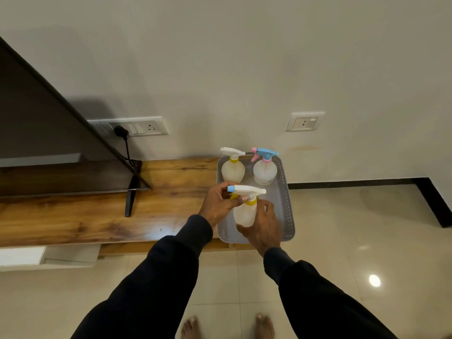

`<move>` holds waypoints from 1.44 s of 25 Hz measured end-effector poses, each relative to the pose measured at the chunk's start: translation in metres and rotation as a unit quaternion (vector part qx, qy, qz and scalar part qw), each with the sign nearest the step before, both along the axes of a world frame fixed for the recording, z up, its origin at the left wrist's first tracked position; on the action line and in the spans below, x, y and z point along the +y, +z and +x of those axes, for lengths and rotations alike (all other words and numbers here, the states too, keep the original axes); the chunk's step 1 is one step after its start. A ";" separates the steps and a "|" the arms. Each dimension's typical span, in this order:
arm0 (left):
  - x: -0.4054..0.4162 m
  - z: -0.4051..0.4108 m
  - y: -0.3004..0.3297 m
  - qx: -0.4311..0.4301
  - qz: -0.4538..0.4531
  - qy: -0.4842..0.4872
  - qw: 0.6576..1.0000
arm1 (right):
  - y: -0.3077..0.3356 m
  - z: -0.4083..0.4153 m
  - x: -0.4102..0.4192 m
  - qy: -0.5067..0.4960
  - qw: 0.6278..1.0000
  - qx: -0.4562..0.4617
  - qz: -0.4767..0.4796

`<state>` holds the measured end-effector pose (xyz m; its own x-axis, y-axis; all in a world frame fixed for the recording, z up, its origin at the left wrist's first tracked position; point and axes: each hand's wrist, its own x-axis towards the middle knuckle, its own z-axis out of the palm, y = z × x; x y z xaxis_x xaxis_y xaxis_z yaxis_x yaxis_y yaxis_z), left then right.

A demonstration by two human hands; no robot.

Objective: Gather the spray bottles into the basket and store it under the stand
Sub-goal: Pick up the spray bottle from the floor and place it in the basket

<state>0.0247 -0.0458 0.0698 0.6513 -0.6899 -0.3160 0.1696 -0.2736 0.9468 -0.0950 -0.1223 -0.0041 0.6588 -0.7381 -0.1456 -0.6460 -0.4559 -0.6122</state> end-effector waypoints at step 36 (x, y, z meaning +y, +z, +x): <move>-0.012 0.071 -0.099 0.014 0.029 -0.025 0.999 | -0.112 0.076 -0.006 -0.050 0.993 -0.035 0.096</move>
